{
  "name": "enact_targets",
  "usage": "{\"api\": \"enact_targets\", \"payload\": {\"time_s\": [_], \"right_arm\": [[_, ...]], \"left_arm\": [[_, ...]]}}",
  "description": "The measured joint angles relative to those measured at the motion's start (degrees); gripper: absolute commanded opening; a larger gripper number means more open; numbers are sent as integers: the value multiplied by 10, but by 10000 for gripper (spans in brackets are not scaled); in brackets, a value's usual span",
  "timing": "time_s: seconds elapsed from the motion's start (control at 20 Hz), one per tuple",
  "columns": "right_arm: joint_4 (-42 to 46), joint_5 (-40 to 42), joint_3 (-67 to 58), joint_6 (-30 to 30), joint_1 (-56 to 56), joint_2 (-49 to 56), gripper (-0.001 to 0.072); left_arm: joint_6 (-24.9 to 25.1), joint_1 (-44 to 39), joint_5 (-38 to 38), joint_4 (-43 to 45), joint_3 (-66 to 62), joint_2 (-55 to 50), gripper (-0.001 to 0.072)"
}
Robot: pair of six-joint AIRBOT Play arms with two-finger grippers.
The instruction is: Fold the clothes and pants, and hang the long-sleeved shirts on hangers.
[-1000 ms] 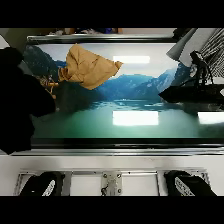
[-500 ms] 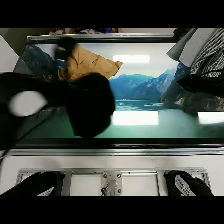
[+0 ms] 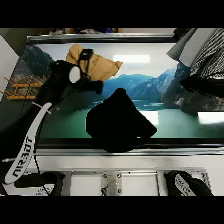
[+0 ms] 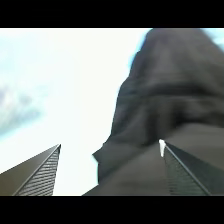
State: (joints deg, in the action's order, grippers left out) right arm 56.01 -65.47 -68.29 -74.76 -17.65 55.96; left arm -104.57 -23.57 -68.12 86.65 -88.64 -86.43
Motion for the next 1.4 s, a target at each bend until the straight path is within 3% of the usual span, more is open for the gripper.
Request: {"api": "enact_targets", "payload": {"time_s": [0.25, 0.5, 0.55, 0.6, 0.65, 0.7, 1.1, 1.15, 1.25, 1.3, 1.4], "right_arm": [[10, -28, 28, 0, 0, 16, 528], [14, -39, 100, -1, 0, 30, 530], [14, -41, 118, -2, 0, 35, 534], [14, -41, 139, -3, 0, 42, 563], [14, -41, 161, -5, -1, 52, 686], [14, -41, 180, -5, 0, 64, 706], [-37, -7, 272, 0, 58, 205, 704], [-50, 0, 274, 5, 75, 221, 629], [-69, 12, 276, 14, 105, 241, 83], [-76, 16, 276, 20, 117, 247, 19], [-83, 16, 265, 31, 129, 248, 18]], "left_arm": [[63, 119, -7, -174, 154, -12, 692], [174, 134, 26, -353, 272, -14, 690], [187, 129, 32, -374, 286, -14, 642], [197, 125, 37, -390, 296, -15, 356], [203, 120, 41, -402, 304, -15, 68], [211, 116, 44, -411, 310, -15, 17], [226, 119, 62, -434, 322, -15, 17], [226, 120, 62, -435, 322, -15, 17], [227, 121, 63, -436, 322, -15, 17], [228, 121, 63, -436, 322, -15, 17], [228, 121, 64, -432, 319, -9, 16]]}}
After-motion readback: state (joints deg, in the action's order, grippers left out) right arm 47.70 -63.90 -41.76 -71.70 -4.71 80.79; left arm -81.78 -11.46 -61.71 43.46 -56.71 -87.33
